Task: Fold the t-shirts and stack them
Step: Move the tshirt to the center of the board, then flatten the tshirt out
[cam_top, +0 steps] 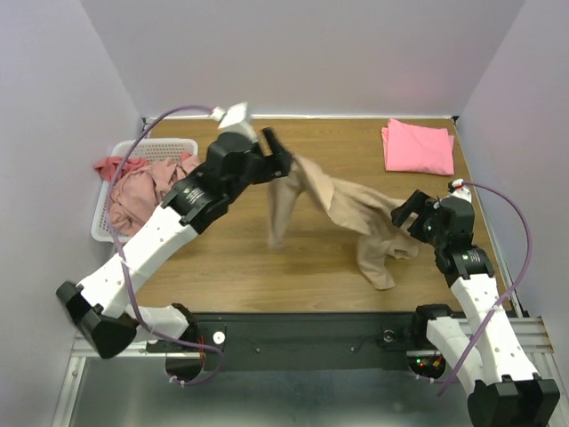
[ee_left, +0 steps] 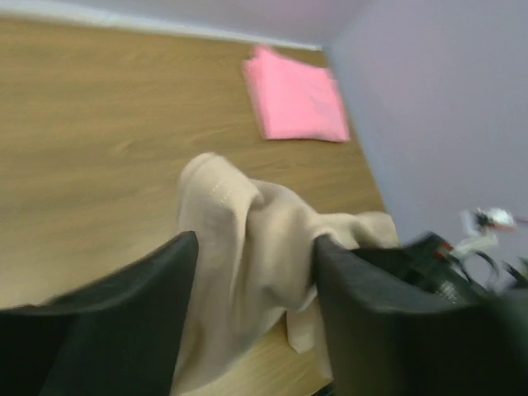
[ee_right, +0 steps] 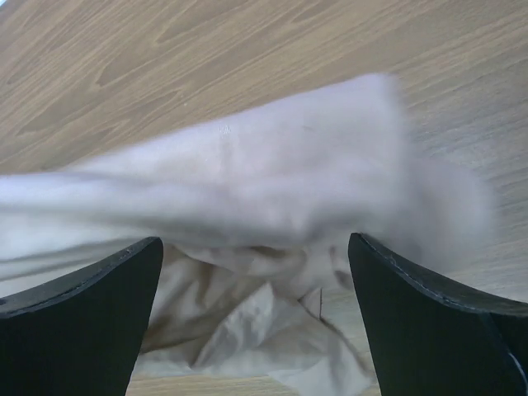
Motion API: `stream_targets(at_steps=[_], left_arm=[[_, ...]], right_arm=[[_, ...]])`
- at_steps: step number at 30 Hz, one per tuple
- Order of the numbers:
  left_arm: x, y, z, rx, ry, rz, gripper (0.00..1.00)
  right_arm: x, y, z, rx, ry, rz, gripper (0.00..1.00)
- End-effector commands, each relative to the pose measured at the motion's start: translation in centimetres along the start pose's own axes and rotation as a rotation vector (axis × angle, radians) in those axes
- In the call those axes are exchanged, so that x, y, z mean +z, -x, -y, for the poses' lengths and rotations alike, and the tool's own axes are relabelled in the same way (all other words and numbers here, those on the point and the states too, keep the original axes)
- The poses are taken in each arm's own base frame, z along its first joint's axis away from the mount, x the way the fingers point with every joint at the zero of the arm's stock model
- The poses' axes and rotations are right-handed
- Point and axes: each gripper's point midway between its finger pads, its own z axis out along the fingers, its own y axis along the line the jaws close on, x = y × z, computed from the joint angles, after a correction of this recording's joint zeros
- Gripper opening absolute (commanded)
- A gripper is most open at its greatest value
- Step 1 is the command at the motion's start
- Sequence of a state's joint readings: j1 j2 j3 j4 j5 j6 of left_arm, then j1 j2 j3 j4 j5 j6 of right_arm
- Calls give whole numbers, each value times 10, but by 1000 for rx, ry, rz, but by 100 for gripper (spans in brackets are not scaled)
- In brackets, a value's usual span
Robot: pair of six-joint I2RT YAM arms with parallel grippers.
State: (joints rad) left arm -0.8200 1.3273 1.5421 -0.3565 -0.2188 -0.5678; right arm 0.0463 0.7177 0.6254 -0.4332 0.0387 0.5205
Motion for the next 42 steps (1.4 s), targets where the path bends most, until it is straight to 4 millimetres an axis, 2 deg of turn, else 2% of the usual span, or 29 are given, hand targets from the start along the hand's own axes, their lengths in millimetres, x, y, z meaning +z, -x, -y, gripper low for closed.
stream_targets(at_steps=[1,2,3,4,5,6,10,12,14,15,16,18,19,21,23,28,29,32,33,34,35,36,37,42], left_arm=[[18,-77,-143,-228,352,-120,85],[14,-100,-184,-261,472,-159,89],[5,-114,-207,-253,562,-184,91],[-2,-129,-222,-254,616,-206,93],[-5,-133,-227,-258,635,-207,94],[-7,-133,-226,-260,618,-197,95],[-21,-159,-236,-262,624,-248,95],[-28,-170,-240,-264,639,-275,95],[-43,-190,-250,-266,676,-322,95],[-48,-196,-253,-289,689,-328,95],[-58,-212,-258,-302,698,-358,95],[-66,-225,-256,-339,672,-380,95],[-75,-240,-263,-346,689,-409,95],[-82,-249,-263,-378,680,-415,95],[-88,-263,-267,-397,681,-435,95],[-96,-282,-278,-413,729,-468,95],[-98,-287,-281,-415,738,-478,92],[-90,-294,-275,-425,688,-504,63],[-85,-294,-270,-436,653,-508,48],[-84,-295,-269,-435,647,-514,21],[-83,-294,-268,-435,645,-512,6],[-83,-292,-268,-440,646,-506,0],[-82,-288,-267,-434,639,-494,0],[-78,-269,-265,-414,625,-421,0]], right_arm=[[-2,19,-12,-14,46,65,100],[0,17,-11,-13,43,56,100],[1,16,-11,-14,43,48,100],[1,14,-11,-15,42,42,100],[2,13,-12,-16,46,36,100],[2,13,-12,-16,48,32,100],[-2,9,-13,7,50,17,100],[-6,-2,-16,35,68,-38,100],[-8,-15,-16,60,66,-104,100],[-11,-26,-11,66,47,-152,100],[-12,-33,-9,67,39,-184,100],[-16,-52,-1,72,4,-267,100],[-16,-61,3,74,-8,-300,100],[-16,-75,6,80,-7,-355,100],[-18,-77,-5,66,45,-393,100],[-13,-85,3,87,-1,-423,100],[-14,-86,1,92,7,-427,100],[-15,-85,0,101,8,-422,100],[-16,-85,1,105,6,-421,100],[-19,-87,2,109,-3,-430,100],[-20,-85,1,108,2,-424,100],[-24,-89,5,105,-17,-445,100],[-28,-88,5,106,-30,-452,100],[-40,-111,17,121,-86,-554,100]])
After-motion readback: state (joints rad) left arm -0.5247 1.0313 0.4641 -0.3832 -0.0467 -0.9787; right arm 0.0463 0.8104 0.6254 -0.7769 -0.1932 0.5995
